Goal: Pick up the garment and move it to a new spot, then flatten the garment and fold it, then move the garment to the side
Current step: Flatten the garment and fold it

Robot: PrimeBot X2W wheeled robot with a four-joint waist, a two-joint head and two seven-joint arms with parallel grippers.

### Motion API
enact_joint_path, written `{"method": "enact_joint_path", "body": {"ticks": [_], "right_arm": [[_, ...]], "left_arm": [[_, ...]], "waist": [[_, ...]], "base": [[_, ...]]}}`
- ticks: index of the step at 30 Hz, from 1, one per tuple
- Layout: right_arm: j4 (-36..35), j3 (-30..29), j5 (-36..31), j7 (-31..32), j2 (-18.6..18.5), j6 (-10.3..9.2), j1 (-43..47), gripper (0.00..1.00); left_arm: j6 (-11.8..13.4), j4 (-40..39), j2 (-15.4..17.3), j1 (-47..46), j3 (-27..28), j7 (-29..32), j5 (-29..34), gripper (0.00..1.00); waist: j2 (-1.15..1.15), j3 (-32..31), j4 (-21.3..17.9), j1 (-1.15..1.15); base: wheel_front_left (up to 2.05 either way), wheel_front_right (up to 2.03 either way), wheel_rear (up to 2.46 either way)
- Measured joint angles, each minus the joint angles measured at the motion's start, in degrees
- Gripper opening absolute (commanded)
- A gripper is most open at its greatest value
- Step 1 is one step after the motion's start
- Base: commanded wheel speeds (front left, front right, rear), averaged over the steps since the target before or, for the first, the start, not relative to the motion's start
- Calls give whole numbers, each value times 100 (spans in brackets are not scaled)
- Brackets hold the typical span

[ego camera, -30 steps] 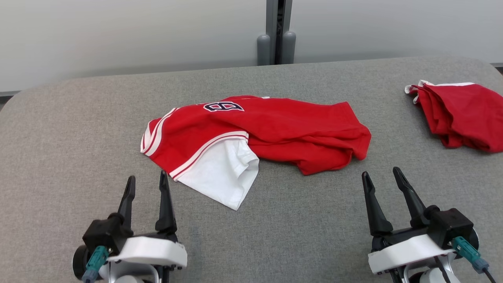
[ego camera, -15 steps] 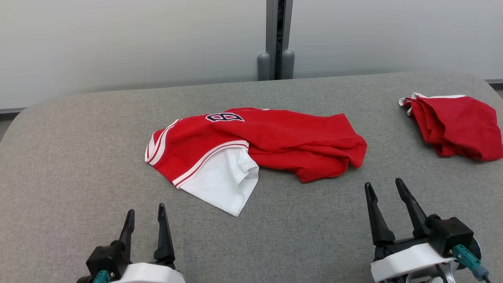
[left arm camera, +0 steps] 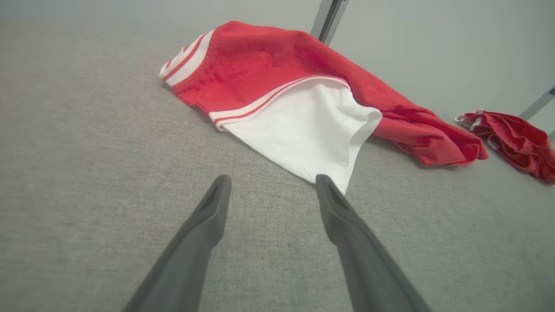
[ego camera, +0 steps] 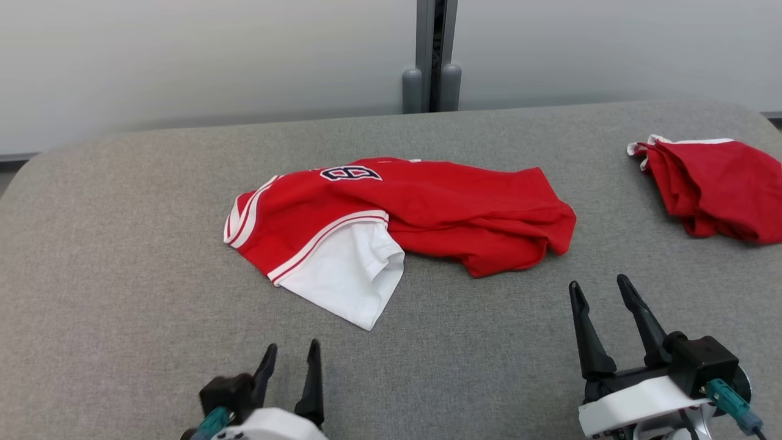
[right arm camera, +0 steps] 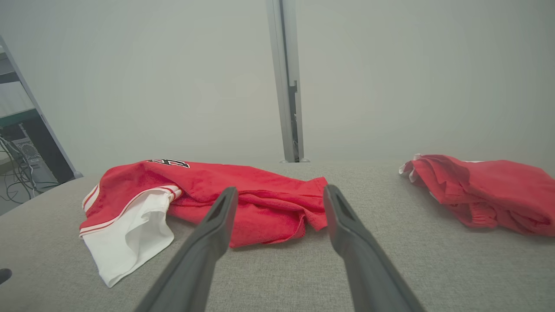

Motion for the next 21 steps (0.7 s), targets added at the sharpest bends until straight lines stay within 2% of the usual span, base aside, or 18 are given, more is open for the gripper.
{"method": "enact_joint_path", "body": {"ticks": [2,12,17,20,21], "right_arm": [[-14,-12,-5,1,-9,0,-20,100],[-68,-25,-31,1,-55,-1,-214,100],[-73,-4,-32,0,-54,-1,-292,100],[-86,3,-31,1,-52,0,-380,100],[-88,-1,-31,0,-52,-1,-381,100]], "left_arm": [[-66,230,-1,-217,-252,14,-190,100],[-283,1182,-2,-1420,-1504,32,-261,100],[-288,1693,-4,-1895,-1973,53,-148,100],[-202,2045,-5,-2154,-2237,58,69,100],[-177,2130,-3,-2225,-2299,58,81,97]], "waist": [[0,69,5,0],[0,400,-39,0],[0,558,-110,0],[0,654,-156,0],[0,686,-170,0]], "base": [[0,0,0],[0,0,0],[0,0,0],[0,0,0],[0,0,0]]}}
